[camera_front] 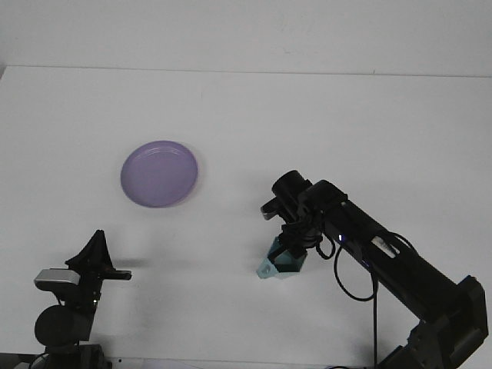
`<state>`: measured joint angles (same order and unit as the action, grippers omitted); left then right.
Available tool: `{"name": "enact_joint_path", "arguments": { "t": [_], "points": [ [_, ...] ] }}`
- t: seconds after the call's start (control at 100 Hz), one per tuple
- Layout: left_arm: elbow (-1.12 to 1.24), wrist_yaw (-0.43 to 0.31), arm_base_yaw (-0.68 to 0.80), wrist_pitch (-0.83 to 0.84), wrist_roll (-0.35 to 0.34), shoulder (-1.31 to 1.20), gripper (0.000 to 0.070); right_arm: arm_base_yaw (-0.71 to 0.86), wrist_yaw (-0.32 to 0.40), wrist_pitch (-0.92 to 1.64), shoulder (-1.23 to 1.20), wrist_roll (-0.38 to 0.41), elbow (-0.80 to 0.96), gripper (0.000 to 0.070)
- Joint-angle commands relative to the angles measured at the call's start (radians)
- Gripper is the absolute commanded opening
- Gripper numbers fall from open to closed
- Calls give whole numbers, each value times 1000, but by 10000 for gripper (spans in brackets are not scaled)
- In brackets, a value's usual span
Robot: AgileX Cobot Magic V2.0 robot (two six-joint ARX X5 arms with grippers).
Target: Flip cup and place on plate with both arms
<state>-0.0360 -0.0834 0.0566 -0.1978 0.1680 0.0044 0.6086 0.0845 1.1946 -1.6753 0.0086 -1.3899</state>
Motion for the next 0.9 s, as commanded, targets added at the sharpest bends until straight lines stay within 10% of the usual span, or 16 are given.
{"name": "enact_joint_path", "arguments": {
  "t": [0.0, 0.23, 0.39, 0.89],
  "points": [
    [-8, 1, 1, -10, 3, 0, 12, 10, -8, -1, -34, -17, -24, 1],
    [-8, 1, 1, -10, 3, 0, 12, 14, -4, -26, -50, -37, -24, 37],
    [-8, 1, 1, -11, 5, 0, 12, 10, -7, 6, -47, -64, -29, 537],
    [-136, -175, 0, 2, 243, 34, 12, -154, 22, -183, 431, -39, -43, 541]
  ]
}}
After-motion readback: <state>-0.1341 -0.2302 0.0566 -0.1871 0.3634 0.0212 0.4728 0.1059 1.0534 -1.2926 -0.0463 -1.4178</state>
